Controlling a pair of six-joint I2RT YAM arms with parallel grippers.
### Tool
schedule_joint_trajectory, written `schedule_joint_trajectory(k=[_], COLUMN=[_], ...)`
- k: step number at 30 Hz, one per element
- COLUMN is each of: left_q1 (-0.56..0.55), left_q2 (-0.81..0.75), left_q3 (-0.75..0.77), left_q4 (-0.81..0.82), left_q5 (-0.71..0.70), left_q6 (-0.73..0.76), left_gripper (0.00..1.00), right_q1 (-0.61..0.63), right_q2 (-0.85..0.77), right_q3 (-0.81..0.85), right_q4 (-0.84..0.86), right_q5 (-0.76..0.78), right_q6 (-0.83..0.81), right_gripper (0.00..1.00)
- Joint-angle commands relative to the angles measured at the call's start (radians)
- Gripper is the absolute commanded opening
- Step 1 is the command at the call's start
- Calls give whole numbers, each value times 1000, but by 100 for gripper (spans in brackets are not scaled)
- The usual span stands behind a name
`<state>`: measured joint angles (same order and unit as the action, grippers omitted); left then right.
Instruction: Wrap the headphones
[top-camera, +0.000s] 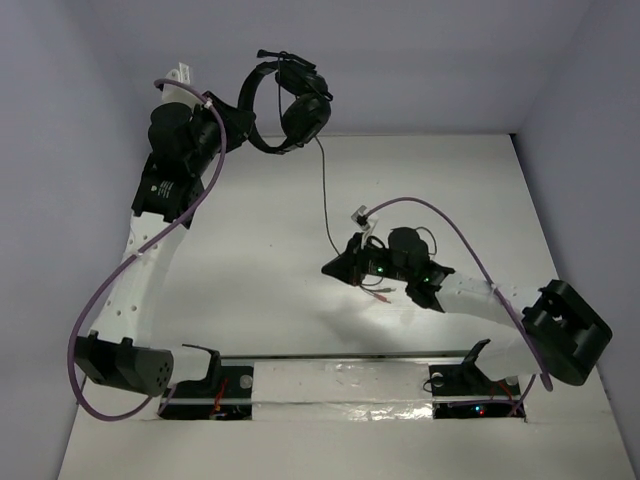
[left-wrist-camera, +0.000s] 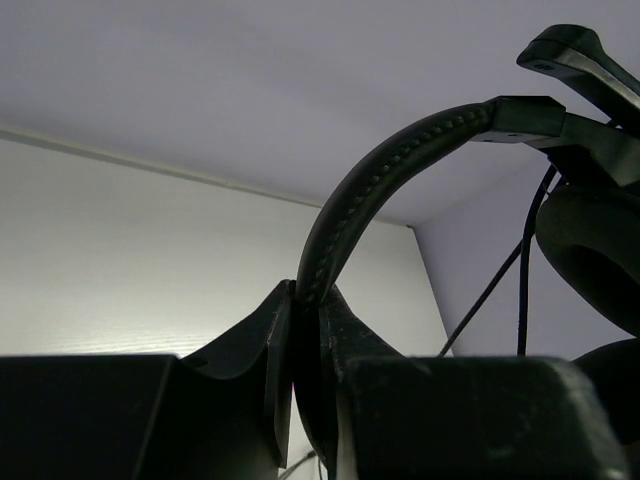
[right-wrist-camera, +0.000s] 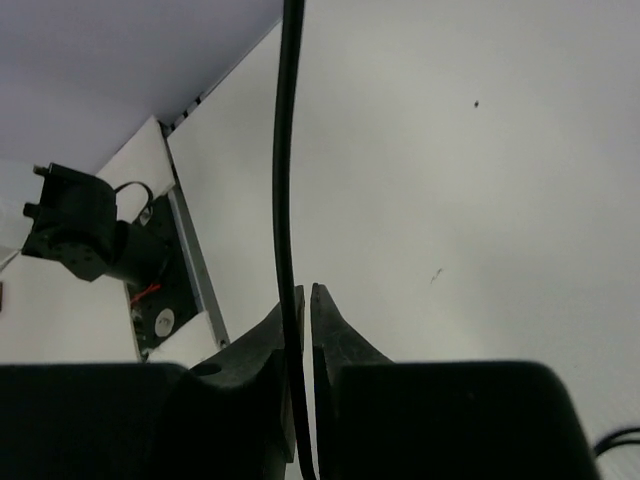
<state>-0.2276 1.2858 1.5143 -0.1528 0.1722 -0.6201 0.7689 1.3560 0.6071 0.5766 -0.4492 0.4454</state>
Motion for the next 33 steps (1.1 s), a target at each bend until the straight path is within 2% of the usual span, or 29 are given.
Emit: schedule_joint_trajectory(k=[1,7,12,17,21,25,28,33], left_q1=[2,2,2,2,-45,-151,-206,-318], left_q2=[-2,21,52,87,130,181,190,164], left_q3=[6,-23,-57,-71,-57,-45,-68,-166], left_q4=[102,96,79,59,4,-63,-96,-114], left_q5=[-127,-304,-427,-523,-609,-725,-757,-728], left_q6=[-18,19,83,137,212,328,362,398], left_gripper=[0,0,0,0,0,0,0,0], right_q1=[33,168,291,357,369,369,369,369], right_q2=[-58,-115,-190,-192,-181,-158,-137,-87], right_q3=[6,80,210,356,496,696,784,887], right_q4=[-49,-271,-516,-760,-938,-1131,-1187,-1221], right_q5=[36,118,198,296,365,493,576,678], right_q6=[-8,-40,-74,-112,-160,-238,-296,-353], right_gripper=[13,12,0,0,0,0,0,0])
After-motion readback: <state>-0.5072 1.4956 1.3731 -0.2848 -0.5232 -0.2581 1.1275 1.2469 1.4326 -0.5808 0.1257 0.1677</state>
